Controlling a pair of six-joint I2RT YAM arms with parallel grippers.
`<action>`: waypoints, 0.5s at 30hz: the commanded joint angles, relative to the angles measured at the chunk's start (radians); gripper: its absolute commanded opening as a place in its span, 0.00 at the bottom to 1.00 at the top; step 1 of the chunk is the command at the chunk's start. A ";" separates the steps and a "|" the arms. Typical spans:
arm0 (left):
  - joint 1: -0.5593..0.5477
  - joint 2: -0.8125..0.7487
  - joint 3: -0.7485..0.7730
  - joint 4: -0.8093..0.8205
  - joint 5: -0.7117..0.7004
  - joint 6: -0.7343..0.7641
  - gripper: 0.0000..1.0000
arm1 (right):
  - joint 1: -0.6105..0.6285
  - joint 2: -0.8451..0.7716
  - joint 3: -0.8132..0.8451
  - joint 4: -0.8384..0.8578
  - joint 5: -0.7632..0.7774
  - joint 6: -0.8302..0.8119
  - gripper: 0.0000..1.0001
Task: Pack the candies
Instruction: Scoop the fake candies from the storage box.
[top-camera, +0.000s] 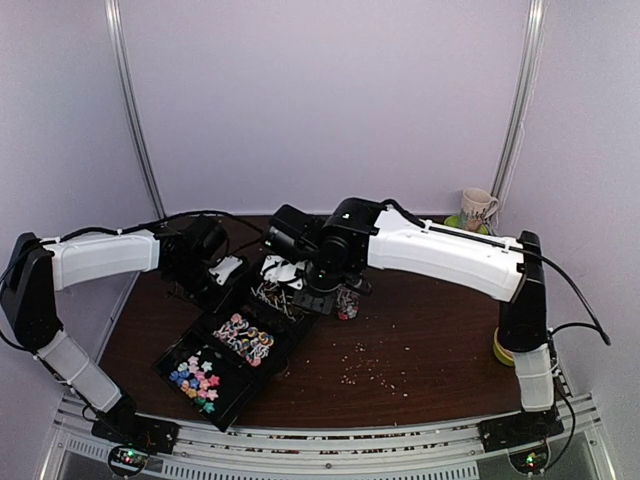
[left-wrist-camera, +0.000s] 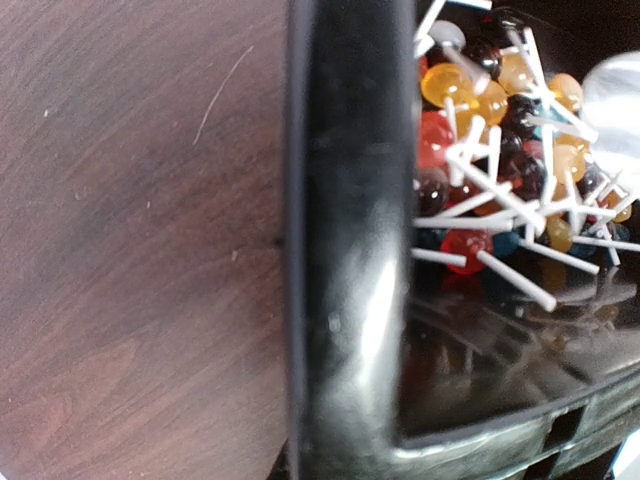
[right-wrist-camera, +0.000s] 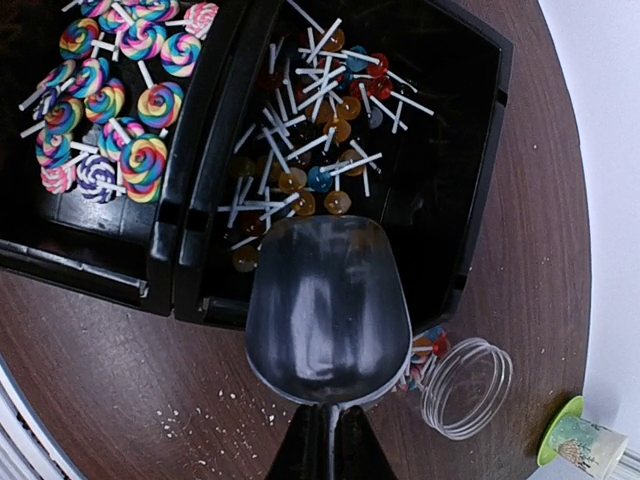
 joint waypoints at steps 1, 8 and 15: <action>-0.002 -0.064 0.051 0.068 0.079 0.000 0.00 | 0.000 0.069 0.067 -0.017 -0.061 -0.030 0.00; -0.002 -0.077 0.047 0.082 0.123 0.002 0.00 | -0.022 0.078 -0.011 0.162 -0.161 -0.022 0.00; -0.003 -0.091 0.043 0.090 0.139 0.005 0.00 | -0.027 0.042 -0.194 0.382 -0.159 -0.006 0.00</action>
